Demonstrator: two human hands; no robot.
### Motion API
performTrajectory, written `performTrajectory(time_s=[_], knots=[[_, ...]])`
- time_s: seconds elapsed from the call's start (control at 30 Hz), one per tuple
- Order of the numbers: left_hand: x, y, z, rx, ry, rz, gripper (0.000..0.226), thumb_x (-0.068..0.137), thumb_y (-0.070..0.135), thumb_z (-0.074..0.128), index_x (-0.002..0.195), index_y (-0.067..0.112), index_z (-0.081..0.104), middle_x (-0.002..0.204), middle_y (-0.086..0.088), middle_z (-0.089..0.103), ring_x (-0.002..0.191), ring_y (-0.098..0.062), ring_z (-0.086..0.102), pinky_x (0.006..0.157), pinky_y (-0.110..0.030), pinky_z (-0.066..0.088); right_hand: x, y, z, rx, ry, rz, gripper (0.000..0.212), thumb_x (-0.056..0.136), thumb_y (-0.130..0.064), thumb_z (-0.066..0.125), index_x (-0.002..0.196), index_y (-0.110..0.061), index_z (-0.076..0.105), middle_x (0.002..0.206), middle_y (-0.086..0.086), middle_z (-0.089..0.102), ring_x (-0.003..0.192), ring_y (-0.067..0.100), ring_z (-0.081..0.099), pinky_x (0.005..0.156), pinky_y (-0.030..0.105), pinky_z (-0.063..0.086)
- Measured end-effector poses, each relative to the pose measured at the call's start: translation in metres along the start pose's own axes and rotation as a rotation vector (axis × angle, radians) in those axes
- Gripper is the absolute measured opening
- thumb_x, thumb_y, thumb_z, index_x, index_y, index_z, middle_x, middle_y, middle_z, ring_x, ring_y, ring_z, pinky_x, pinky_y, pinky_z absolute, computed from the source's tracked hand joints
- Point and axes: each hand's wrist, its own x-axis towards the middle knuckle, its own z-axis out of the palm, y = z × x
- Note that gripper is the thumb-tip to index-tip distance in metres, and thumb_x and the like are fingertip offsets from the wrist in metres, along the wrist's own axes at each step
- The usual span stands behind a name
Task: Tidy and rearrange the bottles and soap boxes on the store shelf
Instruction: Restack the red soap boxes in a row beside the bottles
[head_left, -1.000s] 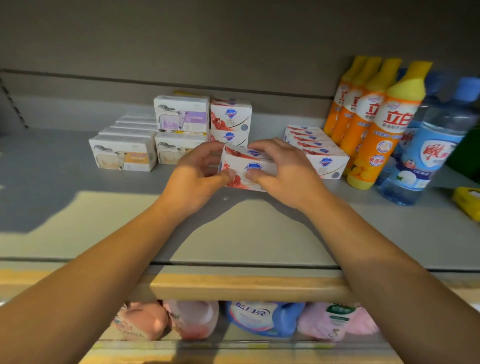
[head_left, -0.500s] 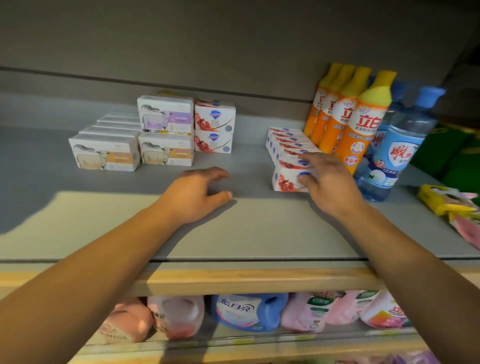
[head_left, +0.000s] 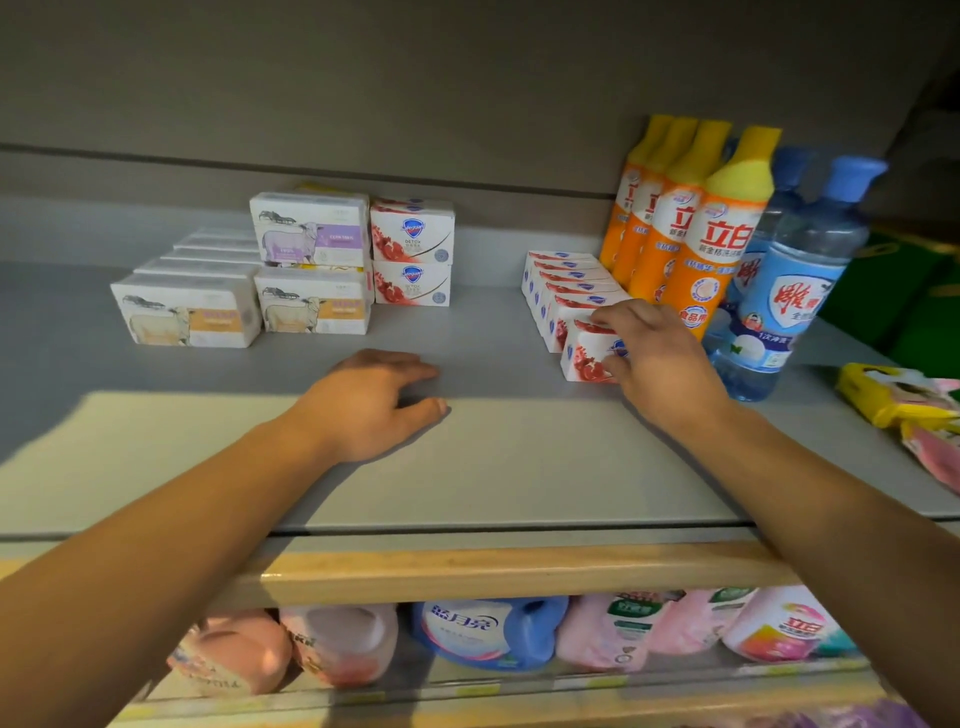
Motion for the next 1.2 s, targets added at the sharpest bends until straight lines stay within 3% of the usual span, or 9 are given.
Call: performTrajectory(time_s=[0.33,0.5,0.7,0.87,1.0,1.1,1.2], knots=[[-0.002,0.003,-0.003,0.005,0.013,-0.009,0.053,0.087,0.055,0.056,0.131,0.026,0.058,0.139,0.004,0.055,0.131,-0.02,0.043,0.105,-0.025,0.032,0.013,0.0,0.011,0.044,0.026,0.001,0.05,0.093,-0.01,0.061,0.141,-0.018,0.049,0.143,0.007,0.046,0.13,0.029,0.04,0.107,0.039,0.037],[-0.004,0.008,-0.007,-0.012,0.013,0.005,0.064,0.076,0.059,0.045,0.126,0.023,0.062,0.131,0.002,0.061,0.123,-0.021,0.049,0.096,-0.023,0.036,0.016,-0.001,0.015,0.033,0.012,0.014,0.051,0.094,-0.014,0.061,0.143,-0.021,0.046,0.146,0.006,0.044,0.132,0.029,0.038,0.109,0.04,0.036],[-0.004,0.01,-0.009,-0.016,0.005,0.004,0.061,0.077,0.057,0.046,0.123,0.022,0.063,0.127,0.001,0.063,0.121,-0.021,0.052,0.099,-0.027,0.039,0.015,0.001,0.017,0.022,0.035,-0.025,0.051,0.094,-0.013,0.061,0.142,-0.018,0.047,0.144,0.007,0.046,0.13,0.03,0.04,0.108,0.039,0.036],[-0.006,0.012,-0.011,-0.019,-0.004,-0.008,0.063,0.076,0.058,0.046,0.125,0.021,0.062,0.129,0.002,0.062,0.122,-0.021,0.051,0.1,-0.027,0.039,0.015,-0.001,0.011,-0.044,-0.006,-0.043,0.051,0.095,-0.019,0.059,0.144,-0.021,0.044,0.147,0.005,0.043,0.129,0.03,0.041,0.106,0.04,0.038],[-0.005,0.012,-0.013,-0.036,-0.002,-0.02,0.059,0.077,0.057,0.047,0.121,0.021,0.063,0.122,0.0,0.065,0.117,-0.023,0.054,0.094,-0.027,0.043,0.026,-0.011,-0.007,-0.099,-0.043,-0.054,0.049,0.089,-0.036,0.063,0.136,-0.026,0.052,0.14,0.003,0.05,0.122,0.03,0.045,0.099,0.041,0.041],[-0.004,0.008,-0.014,-0.084,-0.018,-0.054,0.041,0.083,0.051,0.051,0.11,0.022,0.061,0.107,0.0,0.067,0.105,-0.024,0.058,0.079,-0.027,0.045,0.044,-0.037,-0.014,0.008,0.034,-0.114,0.047,0.084,-0.041,0.068,0.128,-0.024,0.058,0.131,0.004,0.056,0.116,0.029,0.051,0.094,0.038,0.045],[-0.003,0.005,-0.013,-0.116,0.011,-0.109,0.041,0.089,0.043,0.055,0.125,0.024,0.058,0.118,-0.001,0.065,0.112,-0.021,0.056,0.081,-0.023,0.04,0.073,-0.071,-0.003,0.162,0.037,-0.187,0.048,0.083,-0.041,0.07,0.125,-0.022,0.058,0.126,0.005,0.058,0.114,0.027,0.054,0.094,0.036,0.046]])
